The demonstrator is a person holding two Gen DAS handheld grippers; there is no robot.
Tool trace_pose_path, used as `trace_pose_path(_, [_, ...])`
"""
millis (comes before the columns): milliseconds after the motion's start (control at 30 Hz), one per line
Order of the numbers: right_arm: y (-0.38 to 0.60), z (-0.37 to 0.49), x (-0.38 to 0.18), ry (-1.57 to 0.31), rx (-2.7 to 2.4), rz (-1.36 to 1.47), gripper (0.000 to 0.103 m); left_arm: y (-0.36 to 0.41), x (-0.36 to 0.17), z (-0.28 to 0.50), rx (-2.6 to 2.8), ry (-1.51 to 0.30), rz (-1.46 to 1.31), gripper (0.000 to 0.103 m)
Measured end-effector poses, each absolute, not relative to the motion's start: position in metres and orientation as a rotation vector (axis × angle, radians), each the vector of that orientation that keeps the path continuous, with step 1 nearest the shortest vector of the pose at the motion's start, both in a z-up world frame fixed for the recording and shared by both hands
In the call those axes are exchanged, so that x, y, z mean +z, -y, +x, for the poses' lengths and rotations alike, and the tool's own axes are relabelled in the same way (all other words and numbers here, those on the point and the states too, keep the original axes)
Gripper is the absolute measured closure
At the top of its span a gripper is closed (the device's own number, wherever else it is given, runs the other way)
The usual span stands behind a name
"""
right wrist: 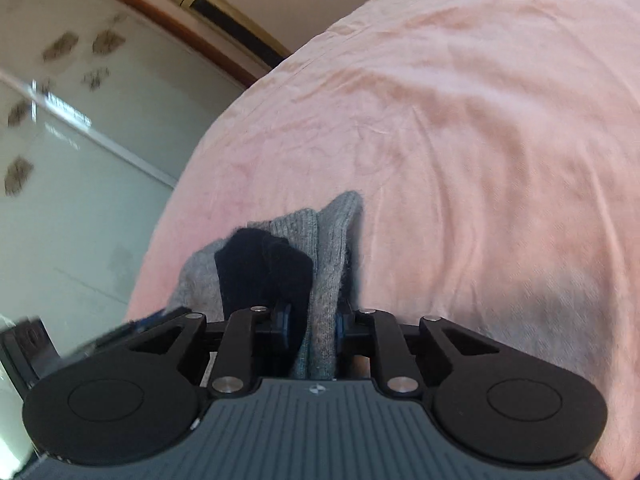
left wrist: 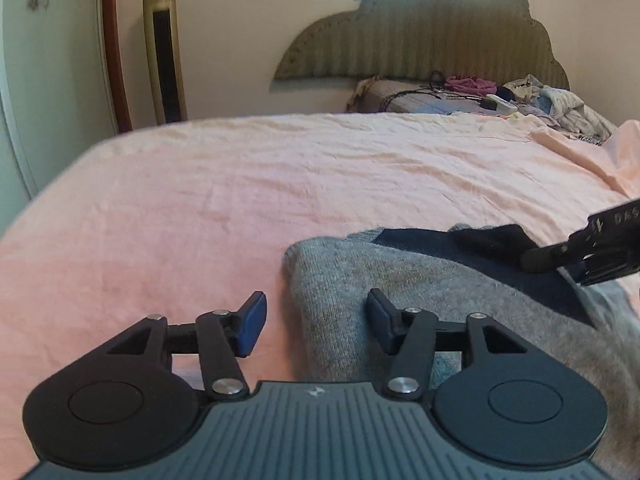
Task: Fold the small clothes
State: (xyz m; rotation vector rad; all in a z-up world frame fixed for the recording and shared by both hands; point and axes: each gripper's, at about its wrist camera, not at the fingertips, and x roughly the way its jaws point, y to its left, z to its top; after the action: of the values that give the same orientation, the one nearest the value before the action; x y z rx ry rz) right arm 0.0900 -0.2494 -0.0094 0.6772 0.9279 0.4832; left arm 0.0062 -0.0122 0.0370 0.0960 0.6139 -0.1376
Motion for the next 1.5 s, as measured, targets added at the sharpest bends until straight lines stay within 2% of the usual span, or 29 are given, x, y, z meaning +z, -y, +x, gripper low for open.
trace_pose_path(67, [0.252, 0.075, 0.007, -0.887, 0.449, 0.653, 0.05, 0.007, 0.044, -0.015, -0.138, -0.583, 0.117, 0.038])
trace_pose_path(100, [0.255, 0.067, 0.018, -0.842, 0.436, 0.645, 0.048, 0.001, 0.046, -0.023, -0.144, -0.591, 0.096, 0.033])
trace_pose_path(167, [0.262, 0.057, 0.037, -0.774, 0.466, 0.673, 0.048, -0.005, 0.049, -0.035, -0.144, -0.602, 0.047, 0.033])
trace_pose_path(233, [0.26, 0.059, 0.044, -0.783, 0.527, 0.699, 0.048, -0.005, 0.049, -0.04, -0.14, -0.615, 0.023, 0.033])
trace_pose_path(333, [0.237, 0.079, 0.044, -0.846, 0.513, 0.581, 0.049, -0.002, 0.048, -0.048, -0.134, -0.635, -0.017, 0.033])
trace_pose_path(367, [0.232, 0.083, 0.04, -0.868, 0.501, 0.559, 0.05, 0.0, 0.047, -0.049, -0.137, -0.644, -0.029, 0.033])
trace_pose_path(433, [0.226, 0.093, 0.032, -0.896, 0.477, 0.541, 0.062, 0.002, 0.043, -0.052, -0.141, -0.665, -0.041, 0.031])
trace_pose_path(467, [0.221, 0.097, 0.029, -0.896, 0.486, 0.524, 0.087, 0.003, 0.041, -0.055, -0.148, -0.676, -0.045, 0.031])
trace_pose_path(567, [0.209, 0.095, 0.035, -0.86, 0.508, 0.432, 0.091, 0.007, 0.036, -0.064, -0.186, -0.691, -0.039, 0.03])
trace_pose_path(633, [0.219, 0.093, 0.042, -0.825, 0.495, 0.438, 0.092, 0.011, 0.029, -0.069, -0.191, -0.703, -0.024, 0.024])
trace_pose_path(767, [0.241, 0.092, 0.011, -0.881, 0.424, 0.473, 0.094, 0.016, 0.02, -0.073, -0.189, -0.722, -0.001, 0.022])
trace_pose_path(867, [0.241, 0.088, 0.018, -0.885, 0.42, 0.496, 0.09, 0.014, 0.028, -0.076, -0.187, -0.709, -0.004, 0.023])
trace_pose_path(900, [0.24, 0.088, 0.021, -0.896, 0.412, 0.501, 0.081, 0.014, 0.031, -0.077, -0.187, -0.698, -0.001, 0.023])
trace_pose_path(933, [0.239, 0.086, 0.029, -0.884, 0.394, 0.495, 0.079, 0.014, 0.036, -0.079, -0.186, -0.685, -0.002, 0.023])
trace_pose_path(1067, [0.225, 0.066, 0.067, -0.786, 0.526, 0.571, 0.078, 0.02, 0.043, -0.081, -0.247, -0.655, -0.033, 0.023])
trace_pose_path(1100, [0.215, 0.063, 0.067, -0.803, 0.575, 0.581, 0.07, 0.025, 0.04, -0.078, -0.272, -0.673, -0.038, 0.023])
trace_pose_path(1167, [0.19, 0.063, 0.052, -0.894, 0.609, 0.53, 0.06, 0.03, 0.03, -0.071, -0.272, -0.718, -0.043, 0.023])
trace_pose_path(1200, [0.183, 0.064, 0.041, -0.946, 0.574, 0.473, 0.062, 0.03, 0.022, -0.065, -0.265, -0.77, -0.049, 0.023])
trace_pose_path(1233, [0.181, 0.067, 0.026, -0.98, 0.532, 0.413, 0.077, 0.027, 0.016, -0.061, -0.265, -0.819, -0.081, 0.022])
trace_pose_path(1267, [0.193, 0.067, 0.016, -0.964, 0.483, 0.431, 0.103, 0.024, 0.015, -0.063, -0.265, -0.805, -0.103, 0.022])
trace_pose_path(1333, [0.212, 0.07, 0.012, -1.003, 0.472, 0.598, 0.103, 0.022, 0.015, -0.064, -0.265, -0.812, -0.108, 0.023])
trace_pose_path(1367, [0.205, 0.065, 0.023, -0.985, 0.464, 0.528, 0.103, 0.021, 0.014, -0.064, -0.264, -0.81, -0.113, 0.023])
trace_pose_path(1400, [0.194, 0.058, 0.033, -0.959, 0.474, 0.459, 0.083, 0.022, 0.013, -0.064, -0.261, -0.808, -0.112, 0.022])
trace_pose_path(1433, [0.184, 0.054, 0.042, -0.947, 0.483, 0.422, 0.076, 0.023, 0.012, -0.063, -0.26, -0.806, -0.107, 0.021])
trace_pose_path(1467, [0.174, 0.05, 0.05, -0.93, 0.512, 0.389, 0.058, 0.025, 0.012, -0.064, -0.257, -0.807, -0.101, 0.021])
trace_pose_path(1500, [0.166, 0.046, 0.053, -0.92, 0.526, 0.344, 0.055, 0.025, 0.012, -0.065, -0.257, -0.808, -0.1, 0.021])
